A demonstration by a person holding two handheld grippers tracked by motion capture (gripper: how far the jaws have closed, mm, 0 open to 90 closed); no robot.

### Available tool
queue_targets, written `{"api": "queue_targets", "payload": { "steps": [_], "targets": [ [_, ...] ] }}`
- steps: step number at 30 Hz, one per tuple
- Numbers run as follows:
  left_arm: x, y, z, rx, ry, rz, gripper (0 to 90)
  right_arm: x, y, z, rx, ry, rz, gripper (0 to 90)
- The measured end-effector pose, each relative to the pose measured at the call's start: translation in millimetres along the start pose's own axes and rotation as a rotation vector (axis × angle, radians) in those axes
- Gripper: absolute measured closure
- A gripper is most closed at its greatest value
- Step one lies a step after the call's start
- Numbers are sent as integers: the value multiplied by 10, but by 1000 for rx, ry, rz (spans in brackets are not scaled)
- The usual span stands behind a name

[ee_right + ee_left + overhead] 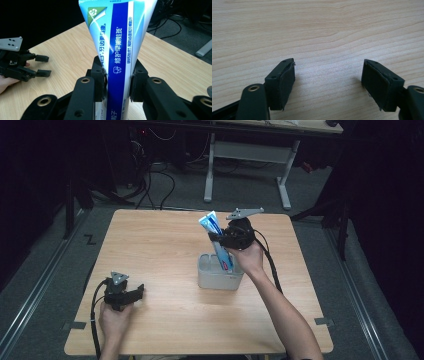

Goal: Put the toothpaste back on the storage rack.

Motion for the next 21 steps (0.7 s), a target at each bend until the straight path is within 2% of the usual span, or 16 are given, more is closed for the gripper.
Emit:
{"api": "queue_targets", "payload": {
  "steps": [21],
  "targets": [
    [0,2,0,-1,-2,-2,275,97,-48,-22,6,-32,22,702]
  ]
}}
Point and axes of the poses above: each handheld gripper's, and its own axes: z roughly backward along the jaws, x roughly out of its underside, y roughly to its right, the point moved 4 cm from there along -z, roughly forward along the jaws, and after that the axes turned 1 degree about -y, right-handed, at the moved point
